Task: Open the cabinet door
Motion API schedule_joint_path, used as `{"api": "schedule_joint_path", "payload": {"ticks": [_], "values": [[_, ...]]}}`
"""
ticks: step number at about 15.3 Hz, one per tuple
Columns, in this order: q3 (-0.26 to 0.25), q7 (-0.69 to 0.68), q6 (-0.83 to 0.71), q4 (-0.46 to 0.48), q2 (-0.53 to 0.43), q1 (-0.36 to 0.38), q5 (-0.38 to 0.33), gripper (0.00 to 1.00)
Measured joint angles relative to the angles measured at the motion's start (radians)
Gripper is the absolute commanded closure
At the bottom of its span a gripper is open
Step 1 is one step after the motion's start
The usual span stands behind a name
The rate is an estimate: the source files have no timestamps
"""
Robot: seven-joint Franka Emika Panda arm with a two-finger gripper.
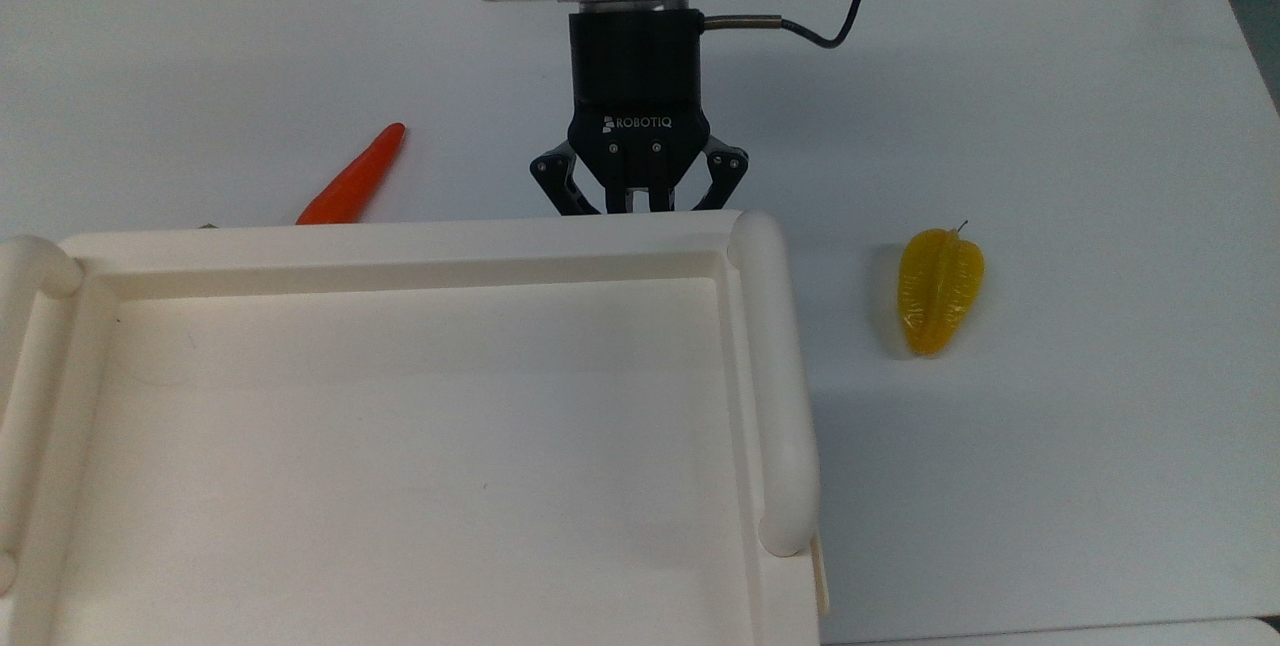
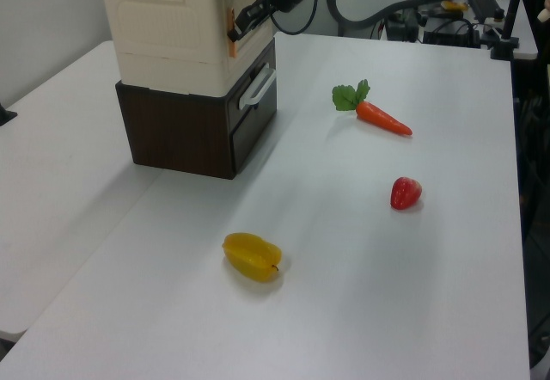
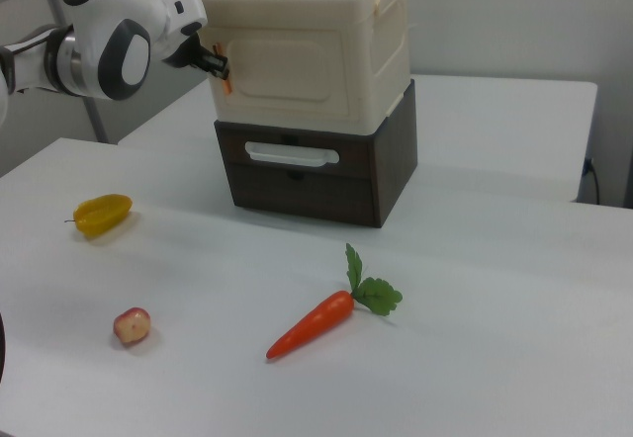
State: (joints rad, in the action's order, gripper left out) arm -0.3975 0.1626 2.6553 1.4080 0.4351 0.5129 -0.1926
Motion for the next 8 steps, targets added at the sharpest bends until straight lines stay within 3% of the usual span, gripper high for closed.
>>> {"api": "schedule_joint_path", "payload": {"ticks": [8], "values": [[-0.008, -0.016, -0.319, 0.028, -0.123, -0.005, 0.000, 1.00]]}}
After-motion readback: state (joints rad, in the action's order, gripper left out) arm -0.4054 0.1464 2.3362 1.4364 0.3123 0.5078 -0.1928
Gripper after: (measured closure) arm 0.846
